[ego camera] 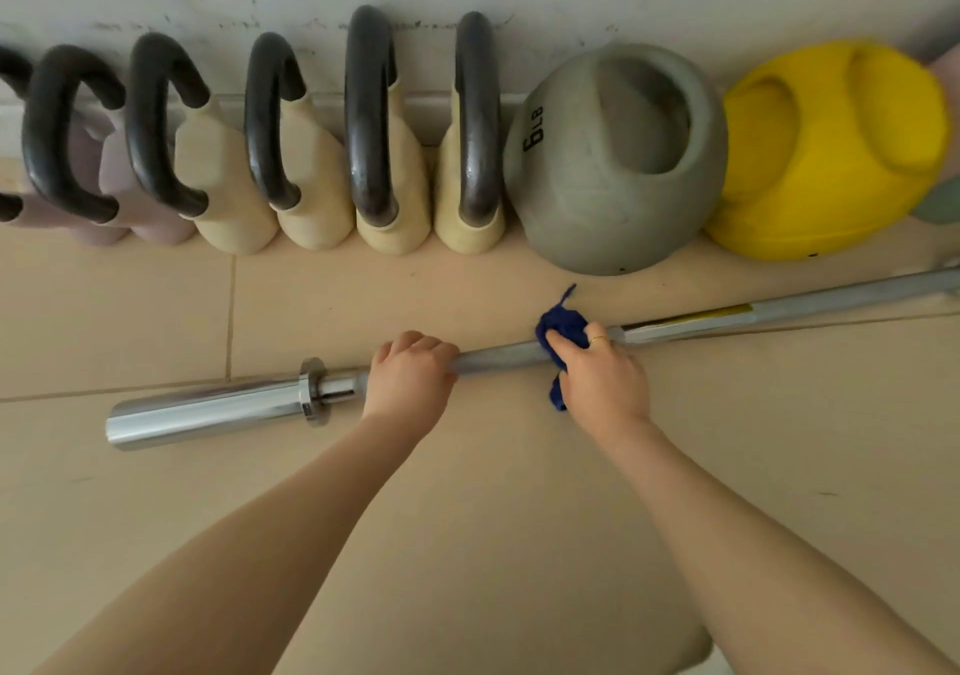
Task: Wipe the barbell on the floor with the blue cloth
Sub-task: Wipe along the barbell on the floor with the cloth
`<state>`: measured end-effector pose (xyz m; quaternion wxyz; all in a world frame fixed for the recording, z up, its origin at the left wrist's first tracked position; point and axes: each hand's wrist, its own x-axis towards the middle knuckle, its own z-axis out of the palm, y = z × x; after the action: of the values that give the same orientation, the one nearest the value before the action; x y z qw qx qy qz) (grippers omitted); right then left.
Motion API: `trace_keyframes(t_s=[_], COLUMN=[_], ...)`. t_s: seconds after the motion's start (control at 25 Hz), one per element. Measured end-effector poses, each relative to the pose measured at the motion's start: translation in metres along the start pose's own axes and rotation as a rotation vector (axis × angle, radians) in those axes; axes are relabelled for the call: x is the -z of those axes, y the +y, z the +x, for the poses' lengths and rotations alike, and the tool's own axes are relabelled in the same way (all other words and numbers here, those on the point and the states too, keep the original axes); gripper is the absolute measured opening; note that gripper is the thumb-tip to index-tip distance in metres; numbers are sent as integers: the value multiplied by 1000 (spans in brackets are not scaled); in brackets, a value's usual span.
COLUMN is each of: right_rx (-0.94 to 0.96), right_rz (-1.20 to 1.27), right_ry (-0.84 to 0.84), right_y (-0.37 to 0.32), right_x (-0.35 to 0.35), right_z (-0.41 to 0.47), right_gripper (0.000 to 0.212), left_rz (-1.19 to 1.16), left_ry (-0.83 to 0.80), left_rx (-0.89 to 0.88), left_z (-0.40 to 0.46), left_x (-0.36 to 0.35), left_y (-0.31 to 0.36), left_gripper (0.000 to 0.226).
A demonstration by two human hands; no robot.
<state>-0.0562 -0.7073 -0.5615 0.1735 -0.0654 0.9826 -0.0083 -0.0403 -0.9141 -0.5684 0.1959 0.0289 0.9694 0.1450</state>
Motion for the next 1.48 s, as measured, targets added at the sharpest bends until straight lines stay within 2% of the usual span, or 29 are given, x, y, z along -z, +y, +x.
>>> trace_keyframes(t_s=[0.08, 0.12, 0.24, 0.28, 0.4, 0.48, 0.52, 0.6, 0.68, 0.76, 0.84, 0.88, 0.96, 1.04, 1.12, 1.2, 1.28, 1.44, 1.48], right_rx=[96, 63, -295, -298, -18, 88, 43, -192, -287, -131, 65, 83, -70, -173, -67, 167, 276, -41, -15], right_rz=[-15, -46, -73, -35, 102, 111, 82, 4, 100, 245, 217, 177, 102, 98, 223, 224, 151, 32, 63], right_ry=[-37, -29, 49, 41, -70, -95, -82, -8, -25, -99, -138, -122, -81, -89, -128, -178, -188, -143, -134], right_y=[14, 30, 67, 60, 13, 17, 29, 42, 12, -39, -54, -46, -31, -50, -98, -134, -130, -123, -141], right_x=[7, 10, 16, 15, 6, 10, 13, 14, 10, 7, 5, 8, 9, 7, 3, -4, 1, 8, 6], right_z=[4, 8, 14, 13, 2, 5, 11, 15, 6, -9, -13, -7, 3, -1, -15, -29, -19, 10, 7], right_gripper=[45, 43, 34, 32, 32, 32, 30, 26, 26, 26, 27, 26, 25, 27, 27, 27, 25, 23, 23], left_rz=[-36, -33, 61, 95, 137, 129, 127, 134, 175, 209, 214, 203, 199, 187, 191, 266, 279, 149, 137], left_ry=[-6, -36, -138, -138, -100, -88, -96, -124, -120, -113, -118, -131, -145, -105, -73, -62, -52, -50, -52], left_rx=[57, 63, 40, 33, 37, 38, 42, 48, 31, 25, 9, -13, -67, -53, 11, 65, 109, 79, 69], left_z=[1, 1, 2, 3, -1, -5, -3, 0, -1, -4, -8, -8, -11, -23, -41, -59, -67, -62, -60], left_x=[0, -1, -3, -3, -6, -5, -5, -4, -4, -5, -7, -5, 5, 12, 15, 13, 16, 24, 25], left_y=[1, -1, 1, 3, 7, 7, 5, 1, 4, 8, 9, 5, -14, -41, -64, -82, -100, -128, -130], left_gripper=[40, 42, 37, 35, 31, 30, 28, 25, 26, 31, 37, 42, 54, 65, 79, 90, 84, 51, 51])
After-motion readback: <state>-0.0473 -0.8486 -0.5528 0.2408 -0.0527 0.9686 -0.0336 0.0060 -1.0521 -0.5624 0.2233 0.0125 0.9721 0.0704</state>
